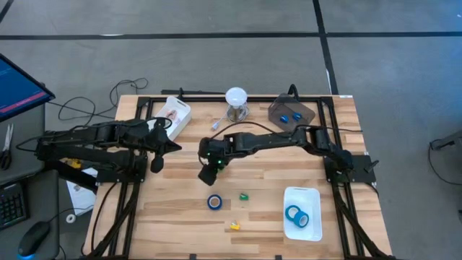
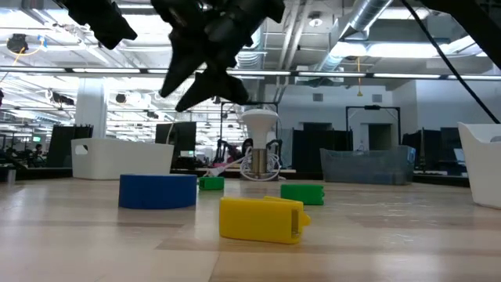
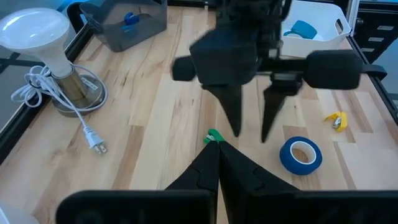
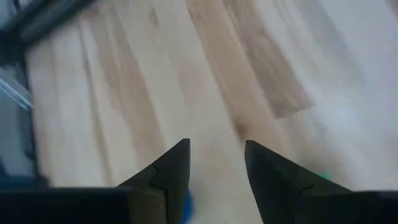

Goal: Pick and place Stapler, Stapler remover, tape
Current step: Put the top green stapler into the black bin

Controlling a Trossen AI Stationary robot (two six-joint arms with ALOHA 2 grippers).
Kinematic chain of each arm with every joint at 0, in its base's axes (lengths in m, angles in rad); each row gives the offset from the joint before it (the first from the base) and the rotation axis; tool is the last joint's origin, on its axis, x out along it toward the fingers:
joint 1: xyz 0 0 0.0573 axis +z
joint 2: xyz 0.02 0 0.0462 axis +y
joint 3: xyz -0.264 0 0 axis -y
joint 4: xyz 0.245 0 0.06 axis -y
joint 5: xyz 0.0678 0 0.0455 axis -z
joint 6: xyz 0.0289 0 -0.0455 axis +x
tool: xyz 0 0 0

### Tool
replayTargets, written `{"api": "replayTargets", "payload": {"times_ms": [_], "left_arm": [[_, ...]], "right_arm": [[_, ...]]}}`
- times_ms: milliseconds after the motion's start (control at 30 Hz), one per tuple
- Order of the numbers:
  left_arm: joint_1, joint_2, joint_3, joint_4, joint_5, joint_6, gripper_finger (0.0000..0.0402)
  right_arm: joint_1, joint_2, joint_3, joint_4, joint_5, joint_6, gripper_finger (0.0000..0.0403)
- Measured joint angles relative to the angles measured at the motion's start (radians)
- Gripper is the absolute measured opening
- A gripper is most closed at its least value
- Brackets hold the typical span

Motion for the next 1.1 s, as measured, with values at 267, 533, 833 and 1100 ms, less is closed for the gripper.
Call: {"api": "replayTargets", "payload": {"times_ms": [267,533,833,1100], "left_arm": [[0.0,0.0,0.0,0.0,0.0,-0.004,0.0001],[0.0,0.0,0.0,0.0,-0.008,-0.057,0.0001],[0.0,0.0,0.0,0.0,-0.027,-0.099,0.0001],[0.001,0.001,0.001,0.0,-0.034,-0.101,0.0001]], "right_arm": [[0.001,0.002,0.01,-0.151,0.003,-0.497,0.0122],[0.019,0.005,0.009,-0.158,0.13,-0.956,0.0155],[-0.036,0.011,0.009,-0.13,0.068,-0.994,0.0256],[-0.051,0.102,0.01,-0.196,0.069,-1.055,0.024]]}}
